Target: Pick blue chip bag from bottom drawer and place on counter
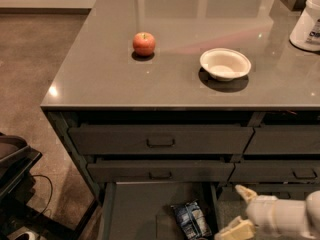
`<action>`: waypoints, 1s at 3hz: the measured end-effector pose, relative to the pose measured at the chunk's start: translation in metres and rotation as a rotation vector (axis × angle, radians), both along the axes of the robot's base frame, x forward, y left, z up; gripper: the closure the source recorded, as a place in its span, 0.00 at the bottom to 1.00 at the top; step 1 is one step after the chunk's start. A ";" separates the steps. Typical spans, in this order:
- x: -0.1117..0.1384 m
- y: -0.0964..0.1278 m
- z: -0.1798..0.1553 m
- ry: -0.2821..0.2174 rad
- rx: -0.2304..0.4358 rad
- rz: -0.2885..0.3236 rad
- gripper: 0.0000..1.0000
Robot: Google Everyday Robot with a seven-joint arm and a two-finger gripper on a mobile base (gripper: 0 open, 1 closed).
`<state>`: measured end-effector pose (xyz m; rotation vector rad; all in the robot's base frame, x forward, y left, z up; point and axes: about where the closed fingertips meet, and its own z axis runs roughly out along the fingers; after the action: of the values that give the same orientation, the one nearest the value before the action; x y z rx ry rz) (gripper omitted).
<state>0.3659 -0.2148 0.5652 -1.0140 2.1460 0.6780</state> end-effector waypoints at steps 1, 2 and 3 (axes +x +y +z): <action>-0.003 0.033 -0.095 0.068 0.063 -0.075 0.00; -0.003 0.033 -0.095 0.068 0.063 -0.075 0.00; -0.008 0.039 -0.114 0.061 0.078 -0.081 0.00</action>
Offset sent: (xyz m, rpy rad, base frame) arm -0.0029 0.0247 -0.0623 0.0438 0.0433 -0.0426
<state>0.3575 -0.1756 0.4511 -0.8704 2.1826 0.7568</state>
